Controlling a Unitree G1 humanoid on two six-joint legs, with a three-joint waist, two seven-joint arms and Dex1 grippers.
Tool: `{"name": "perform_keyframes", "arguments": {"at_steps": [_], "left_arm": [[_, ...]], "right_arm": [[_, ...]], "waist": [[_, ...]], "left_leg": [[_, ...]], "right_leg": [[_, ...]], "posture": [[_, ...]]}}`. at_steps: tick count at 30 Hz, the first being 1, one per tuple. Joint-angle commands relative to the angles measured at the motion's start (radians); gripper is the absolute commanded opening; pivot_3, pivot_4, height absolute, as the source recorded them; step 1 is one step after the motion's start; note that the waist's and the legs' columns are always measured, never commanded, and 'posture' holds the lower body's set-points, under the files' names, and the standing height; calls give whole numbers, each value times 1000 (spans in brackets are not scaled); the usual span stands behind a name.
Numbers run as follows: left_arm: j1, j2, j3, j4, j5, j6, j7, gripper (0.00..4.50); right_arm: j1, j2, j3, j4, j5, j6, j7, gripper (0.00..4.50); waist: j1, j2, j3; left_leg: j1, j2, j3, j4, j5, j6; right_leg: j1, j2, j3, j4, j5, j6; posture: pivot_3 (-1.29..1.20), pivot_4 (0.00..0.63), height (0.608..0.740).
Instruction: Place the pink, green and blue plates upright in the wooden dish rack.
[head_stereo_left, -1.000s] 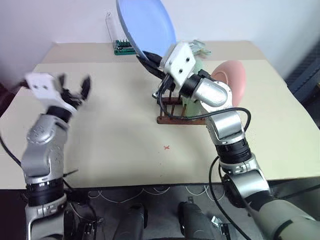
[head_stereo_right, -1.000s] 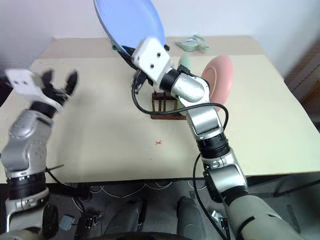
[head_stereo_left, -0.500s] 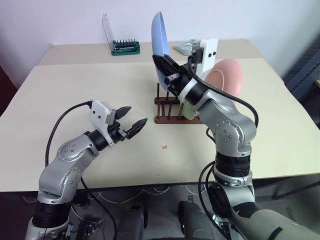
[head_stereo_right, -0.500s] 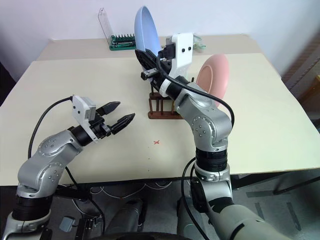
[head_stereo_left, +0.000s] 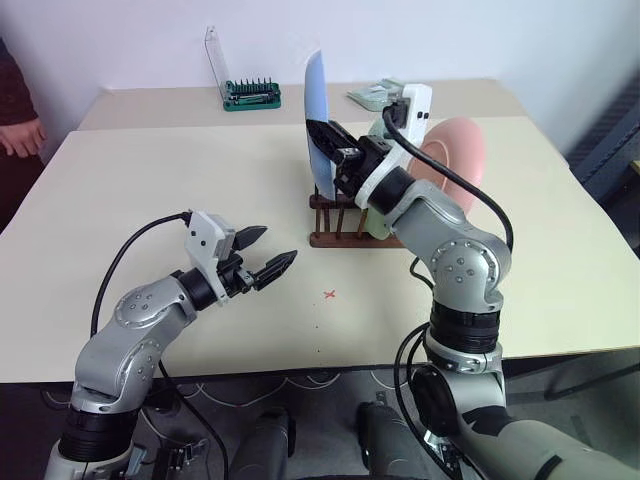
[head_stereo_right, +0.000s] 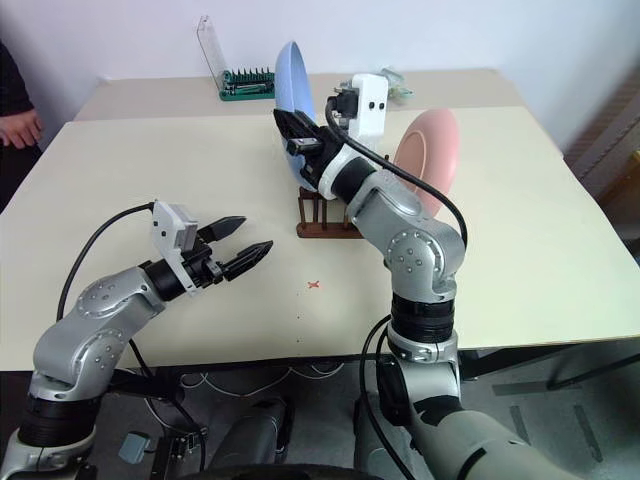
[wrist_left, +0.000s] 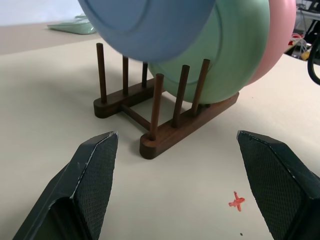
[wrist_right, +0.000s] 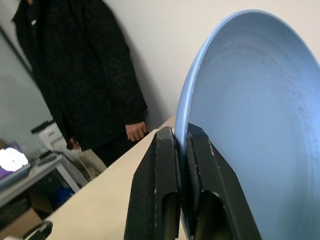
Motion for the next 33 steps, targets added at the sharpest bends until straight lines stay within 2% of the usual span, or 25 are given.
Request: {"name": "perform_keyframes", "arguments": {"at_steps": [1, 11, 15, 20, 21, 25, 33], "left_arm": [[-3, 5, 14, -24, 10, -20, -2, 3901], [-8, -4, 6, -9, 29, -31, -5, 3901], [-9, -6, 5, -6, 34, -35, -7, 3942], [-6, -11, 5, -1, 41, -42, -12, 3942], [-7, -12, 3, 1, 43, -43, -12, 3942], [-9, -15, 1, 6, 45, -47, -13, 3942], [-11, -22, -6, 12, 47, -52, -16, 3942]], "right_arm": [[0, 19, -32, -10, 55, 22, -53, 0], [15, 23, -59, 19, 120, 85, -171, 0], [14, 19, -59, 22, 134, 88, -188, 1460], [11, 2, -42, 12, 124, 79, -184, 4018], [9, -7, -36, 11, 117, 76, -179, 4398], [-1, -54, 5, -2, 74, 48, -149, 4398], [-59, -295, 202, -68, -161, -175, 86, 4398]], "waist": [[0, 0, 0], [0, 2, -1], [-1, 3, -1], [-1, 3, -1], [-1, 3, -1], [-1, 3, -1], [-1, 3, -1]], "left_leg": [[0, 0, 0, 0, 0, 0], [0, 0, 0, 0, 0, 0], [0, 0, 0, 0, 0, 0], [0, 0, 0, -1, 0, 0], [0, 0, 0, -1, 0, 0], [0, 0, 0, -1, 0, 0], [0, 0, 1, -1, 0, 0]], "right_leg": [[0, 0, 0, 0, 0, 0], [0, 0, 0, 0, 0, 0], [0, 0, 0, 0, 0, 0], [0, 0, 0, -1, 0, 0], [0, 0, 0, -1, 0, 0], [0, 0, 0, -1, 0, 0], [1, 0, 0, -1, 0, 0]], "posture": [[0, 150, 740], [0, 150, 740], [0, 150, 740], [0, 150, 740], [0, 150, 740], [0, 150, 740], [0, 150, 740]]}}
